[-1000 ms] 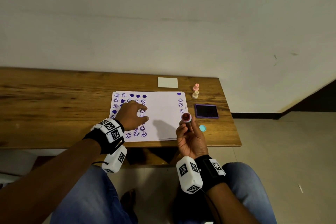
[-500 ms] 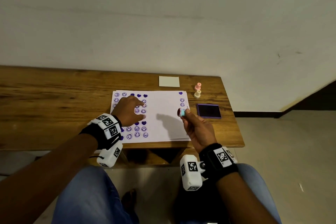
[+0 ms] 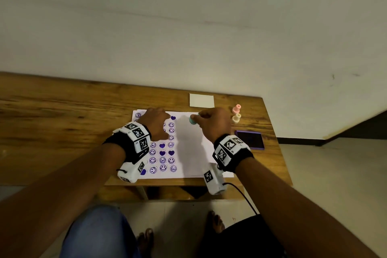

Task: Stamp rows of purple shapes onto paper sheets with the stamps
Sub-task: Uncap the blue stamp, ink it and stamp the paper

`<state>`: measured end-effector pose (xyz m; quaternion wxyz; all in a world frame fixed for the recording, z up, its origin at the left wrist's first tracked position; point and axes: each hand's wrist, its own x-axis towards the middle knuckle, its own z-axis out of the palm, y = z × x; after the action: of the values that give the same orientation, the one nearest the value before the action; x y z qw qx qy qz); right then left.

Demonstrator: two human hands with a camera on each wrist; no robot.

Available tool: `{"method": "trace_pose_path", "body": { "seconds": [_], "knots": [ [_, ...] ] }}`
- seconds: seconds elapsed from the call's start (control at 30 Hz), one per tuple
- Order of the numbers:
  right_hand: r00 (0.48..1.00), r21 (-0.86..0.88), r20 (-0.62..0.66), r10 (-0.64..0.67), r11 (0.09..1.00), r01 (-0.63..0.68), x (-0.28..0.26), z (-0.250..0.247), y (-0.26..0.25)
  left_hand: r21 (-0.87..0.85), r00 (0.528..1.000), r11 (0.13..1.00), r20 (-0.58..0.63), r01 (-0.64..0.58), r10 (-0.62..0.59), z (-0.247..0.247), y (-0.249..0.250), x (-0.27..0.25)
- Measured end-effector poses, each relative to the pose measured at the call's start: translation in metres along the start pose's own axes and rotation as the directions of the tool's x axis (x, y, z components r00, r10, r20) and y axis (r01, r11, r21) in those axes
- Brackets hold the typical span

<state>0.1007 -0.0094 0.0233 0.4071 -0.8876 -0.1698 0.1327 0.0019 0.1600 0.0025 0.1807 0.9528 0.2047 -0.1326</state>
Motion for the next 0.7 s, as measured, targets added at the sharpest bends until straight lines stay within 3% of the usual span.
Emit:
{"method": "trace_pose_path", "body": {
  "seconds": [0.13, 0.7],
  "knots": [
    [0.999, -0.159, 0.018, -0.039, 0.986, 0.041, 0.016, 0.01, -0.014, 0.017, 1.0, 1.0, 0.01, -0.01, 0.01, 0.004, -0.001, 0.01],
    [0.997, -0.333, 0.071, -0.018, 0.942, 0.04, 0.037, 0.043, -0.027, 0.039, 0.999, 0.999, 0.042, 0.013, -0.014, 0.002, 0.005, 0.014]
  ]
}}
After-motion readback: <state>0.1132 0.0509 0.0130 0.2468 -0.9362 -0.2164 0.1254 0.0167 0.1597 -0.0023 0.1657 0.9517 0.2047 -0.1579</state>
